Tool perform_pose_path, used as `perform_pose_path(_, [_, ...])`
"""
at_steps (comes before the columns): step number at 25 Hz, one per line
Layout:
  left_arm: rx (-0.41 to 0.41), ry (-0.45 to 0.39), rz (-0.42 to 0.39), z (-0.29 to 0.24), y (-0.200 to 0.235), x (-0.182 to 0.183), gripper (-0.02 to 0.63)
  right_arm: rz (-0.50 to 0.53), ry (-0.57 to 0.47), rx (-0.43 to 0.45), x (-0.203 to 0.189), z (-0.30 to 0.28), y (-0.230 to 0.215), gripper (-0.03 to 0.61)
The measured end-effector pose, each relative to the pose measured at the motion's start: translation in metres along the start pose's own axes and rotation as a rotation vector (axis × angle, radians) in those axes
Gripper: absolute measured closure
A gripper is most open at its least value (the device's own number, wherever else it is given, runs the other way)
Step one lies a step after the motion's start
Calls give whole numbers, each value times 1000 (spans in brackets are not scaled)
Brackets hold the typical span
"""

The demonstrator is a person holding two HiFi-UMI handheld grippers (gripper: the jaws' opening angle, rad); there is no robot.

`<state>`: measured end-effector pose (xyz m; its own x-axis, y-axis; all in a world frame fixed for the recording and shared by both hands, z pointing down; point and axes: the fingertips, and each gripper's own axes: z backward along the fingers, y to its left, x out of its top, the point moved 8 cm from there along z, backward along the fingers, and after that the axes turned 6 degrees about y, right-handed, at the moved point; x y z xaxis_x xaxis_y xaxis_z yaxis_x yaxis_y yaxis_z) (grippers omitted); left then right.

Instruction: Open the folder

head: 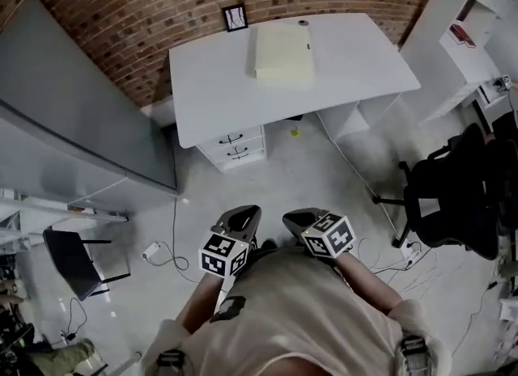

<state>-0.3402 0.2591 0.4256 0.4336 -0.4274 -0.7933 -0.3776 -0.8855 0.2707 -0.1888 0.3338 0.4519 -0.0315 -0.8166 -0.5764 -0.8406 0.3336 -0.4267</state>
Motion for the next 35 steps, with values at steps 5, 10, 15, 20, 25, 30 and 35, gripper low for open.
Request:
perform_pose_path(5, [16,-6,-31,-12,-10,21,598,29,-25,20,11,7,-19,572])
perform_pose_path(10, [35,8,-69,-30,-27,40,598,51,-62,37,18,24,-43,572])
perform_pose_path(15, [78,46,-106,-58,-51,57,600,44,-77,80,13,45,-75,572])
perform_pose_path(20, [53,52,-56,-91,-82,68,606,22,-81,123,-2,65,-104,572])
perform_pose_path(25, [51,77,-88,-122,-104,80,606,22,-86,134,-7,86,-131,572])
perform_pose_path(30, [85,107,-121,-136,-109,91,606,2,-116,149,-11,100,-147,572])
perform_pose_path(35, [147,61,-173,-138,-99,109,606,-16,-124,155,-9,110,-162,572])
